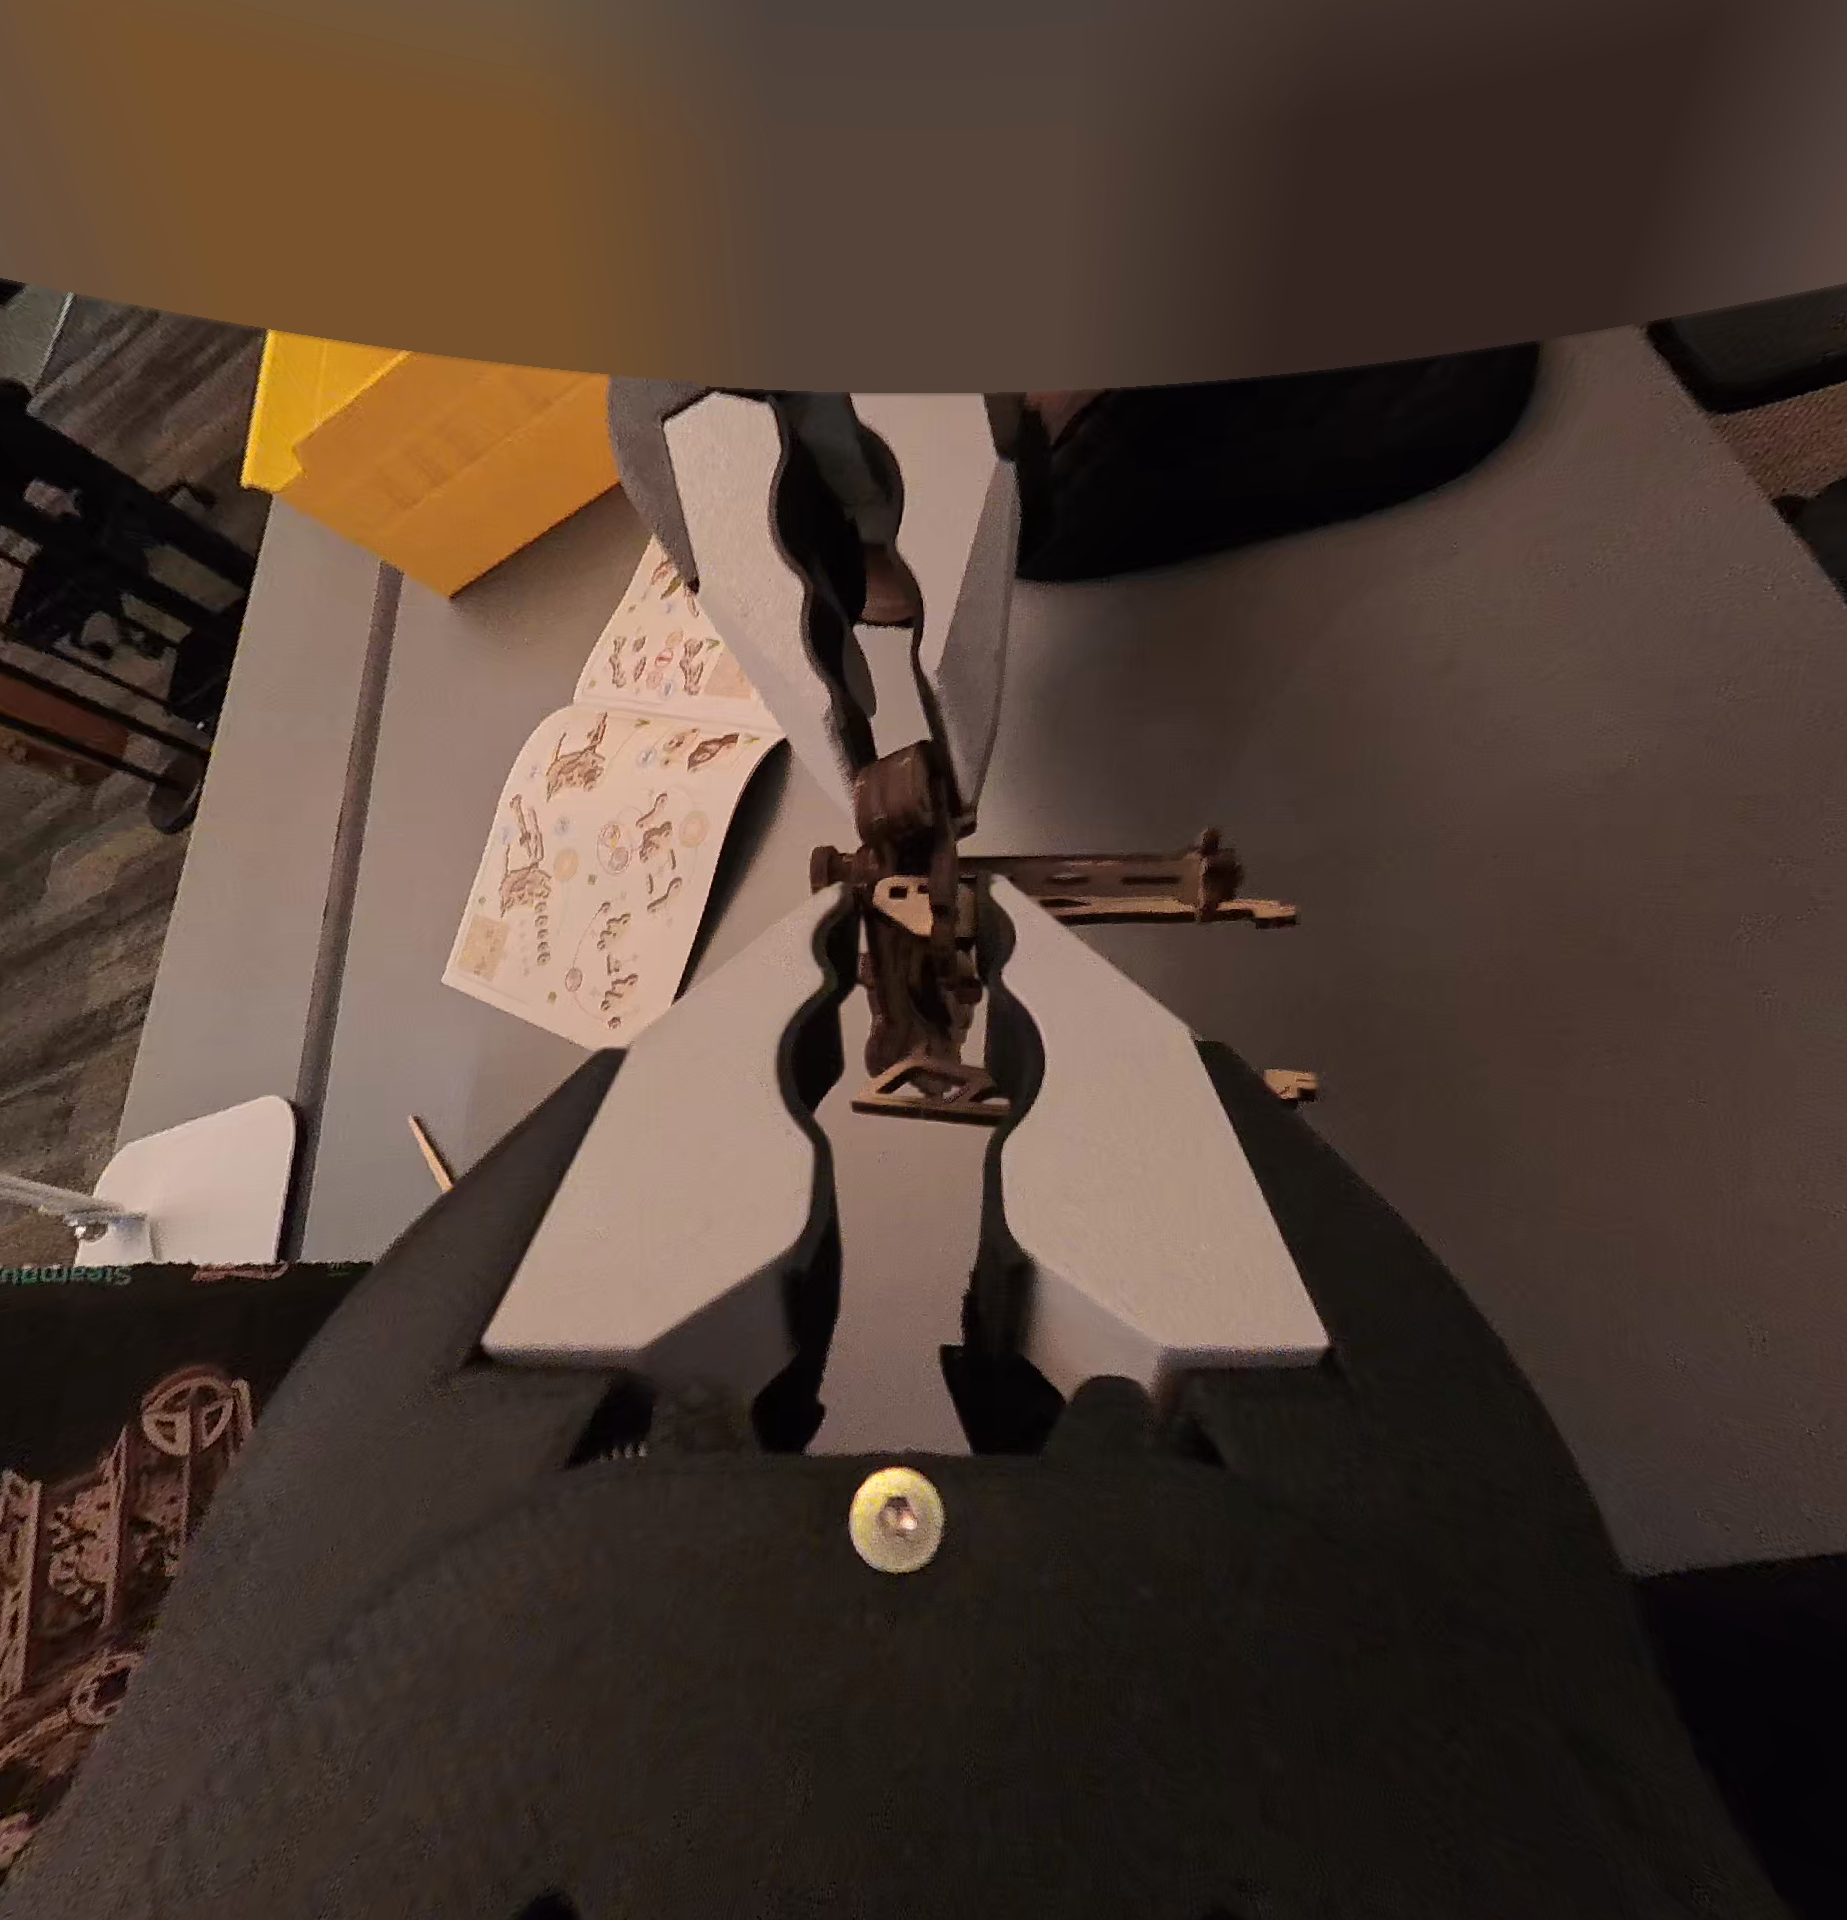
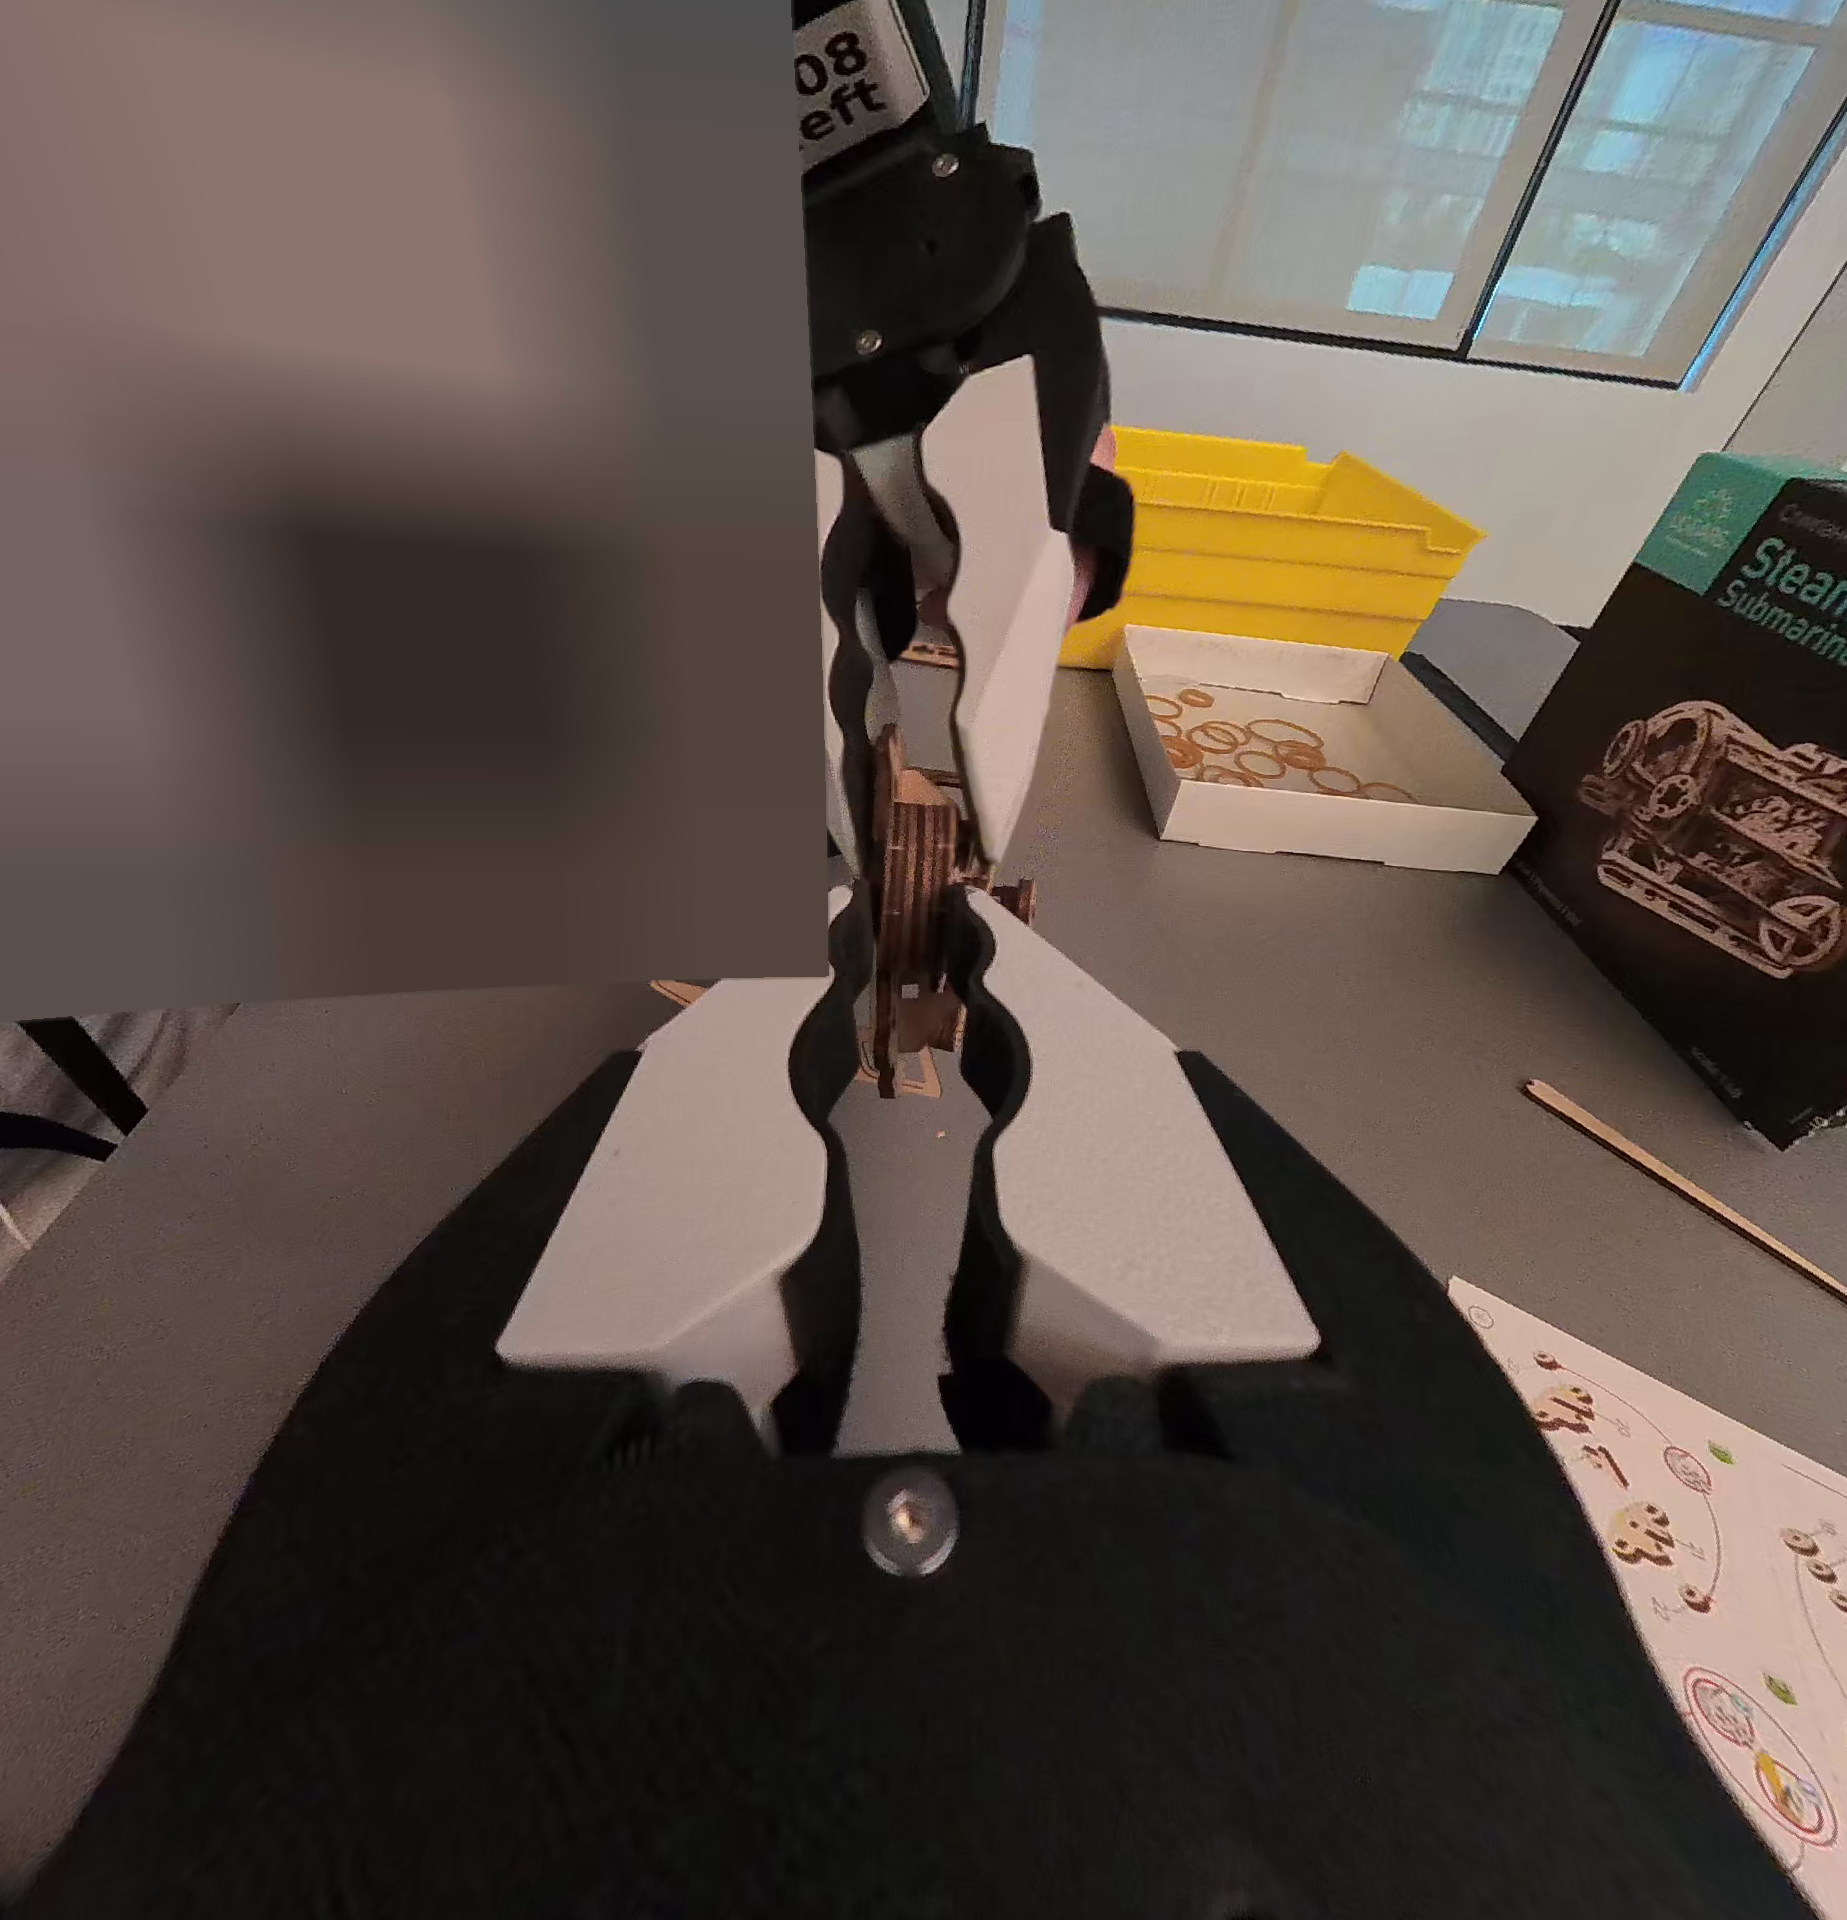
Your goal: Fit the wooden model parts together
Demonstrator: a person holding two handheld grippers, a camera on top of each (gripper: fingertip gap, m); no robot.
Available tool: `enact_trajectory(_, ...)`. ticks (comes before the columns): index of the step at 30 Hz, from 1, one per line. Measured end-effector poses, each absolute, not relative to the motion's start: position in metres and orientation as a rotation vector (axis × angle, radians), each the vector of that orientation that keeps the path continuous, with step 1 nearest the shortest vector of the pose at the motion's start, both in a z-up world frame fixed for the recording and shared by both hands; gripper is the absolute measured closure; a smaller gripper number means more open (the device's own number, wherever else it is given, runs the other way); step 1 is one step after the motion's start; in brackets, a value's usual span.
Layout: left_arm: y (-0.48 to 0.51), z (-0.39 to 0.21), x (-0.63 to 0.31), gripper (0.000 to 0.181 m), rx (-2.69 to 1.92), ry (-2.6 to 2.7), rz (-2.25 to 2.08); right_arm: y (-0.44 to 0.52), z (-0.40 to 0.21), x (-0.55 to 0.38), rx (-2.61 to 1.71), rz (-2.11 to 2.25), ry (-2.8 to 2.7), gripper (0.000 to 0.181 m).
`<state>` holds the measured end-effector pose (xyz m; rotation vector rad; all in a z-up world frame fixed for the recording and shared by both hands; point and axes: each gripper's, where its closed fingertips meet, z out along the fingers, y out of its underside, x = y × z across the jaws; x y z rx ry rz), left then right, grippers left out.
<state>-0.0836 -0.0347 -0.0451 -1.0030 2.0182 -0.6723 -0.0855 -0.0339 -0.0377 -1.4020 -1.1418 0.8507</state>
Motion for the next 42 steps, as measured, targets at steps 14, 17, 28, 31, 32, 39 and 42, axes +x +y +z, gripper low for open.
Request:
enact_trajectory(14,-0.033,-0.045,-0.087,0.167,-1.075,1.978,-0.718,-0.034,-0.037,-0.084,-1.365,0.765,-1.165,0.168)
enact_trajectory(17,-0.034,-0.046,-0.089,0.168,-1.081,1.978,-0.724,-0.034,-0.038,-0.085,-1.357,0.742,-1.176,0.168)
enact_trajectory(28,-0.041,-0.043,-0.092,0.169,-0.996,1.972,-0.692,-0.043,-0.034,-0.089,-1.250,0.610,-1.231,0.168)
enact_trajectory(31,-0.043,-0.044,-0.094,0.169,-0.967,1.978,-0.660,-0.045,-0.034,-0.091,-1.236,0.599,-1.241,0.167)
enact_trajectory(32,-0.044,-0.043,-0.094,0.169,-0.967,1.978,-0.665,-0.045,-0.034,-0.091,-1.231,0.593,-1.242,0.167)
enact_trajectory(39,-0.045,-0.042,-0.096,0.162,-0.987,1.922,-0.736,-0.045,-0.037,-0.091,-1.205,0.478,-1.265,0.167)
enact_trajectory(42,-0.044,-0.041,-0.098,0.150,-0.988,1.902,-0.721,-0.045,-0.042,-0.093,-1.199,0.438,-1.294,0.167)
